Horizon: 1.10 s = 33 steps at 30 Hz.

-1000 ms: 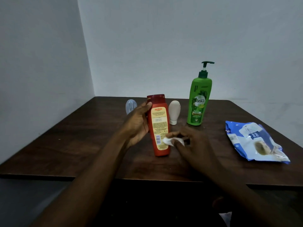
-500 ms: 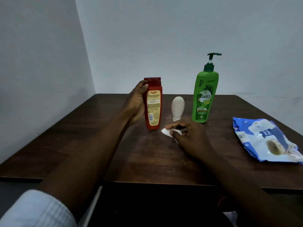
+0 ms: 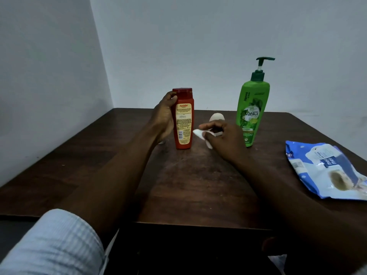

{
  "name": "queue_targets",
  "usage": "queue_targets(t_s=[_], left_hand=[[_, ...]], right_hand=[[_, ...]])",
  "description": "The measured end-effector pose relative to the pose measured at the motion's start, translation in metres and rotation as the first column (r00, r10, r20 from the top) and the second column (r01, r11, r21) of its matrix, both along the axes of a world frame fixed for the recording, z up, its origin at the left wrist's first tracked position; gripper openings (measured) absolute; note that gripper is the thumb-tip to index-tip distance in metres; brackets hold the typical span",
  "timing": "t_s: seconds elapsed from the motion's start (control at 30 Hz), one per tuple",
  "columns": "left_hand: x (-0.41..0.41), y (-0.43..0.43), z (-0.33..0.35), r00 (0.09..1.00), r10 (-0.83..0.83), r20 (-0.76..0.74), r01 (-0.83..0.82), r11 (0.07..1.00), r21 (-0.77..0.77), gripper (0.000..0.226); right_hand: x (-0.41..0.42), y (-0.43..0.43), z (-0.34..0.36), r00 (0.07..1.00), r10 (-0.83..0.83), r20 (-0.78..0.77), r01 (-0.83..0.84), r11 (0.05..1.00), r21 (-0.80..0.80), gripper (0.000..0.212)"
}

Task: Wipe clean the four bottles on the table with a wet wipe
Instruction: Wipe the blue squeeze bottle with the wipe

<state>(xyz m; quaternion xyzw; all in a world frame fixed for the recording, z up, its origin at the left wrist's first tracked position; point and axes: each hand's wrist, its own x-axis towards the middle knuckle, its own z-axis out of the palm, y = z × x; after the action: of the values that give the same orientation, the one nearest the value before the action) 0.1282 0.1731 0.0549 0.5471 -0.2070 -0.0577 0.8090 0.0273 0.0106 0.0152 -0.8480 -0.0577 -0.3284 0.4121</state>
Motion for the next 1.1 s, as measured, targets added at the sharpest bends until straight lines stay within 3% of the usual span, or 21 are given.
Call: queue_targets(t_s=[0.17,1.1], left_hand=[[0.009,0.002,-0.001,1.0,0.015,-0.009,-0.015,1.0,-0.027,0.03],[0.018,-0.004,-0.005,0.998,-0.06,0.031,0.061,0.998,-0.021,0.028]], right_hand=[[0.013,-0.002,-0.007,0.995,-0.036,0.088,0.033,0.999,0.036,0.017],[0.02,0.0,-0.023,1.0,0.002,0.005,-0.002,0.998,0.064,0.017]])
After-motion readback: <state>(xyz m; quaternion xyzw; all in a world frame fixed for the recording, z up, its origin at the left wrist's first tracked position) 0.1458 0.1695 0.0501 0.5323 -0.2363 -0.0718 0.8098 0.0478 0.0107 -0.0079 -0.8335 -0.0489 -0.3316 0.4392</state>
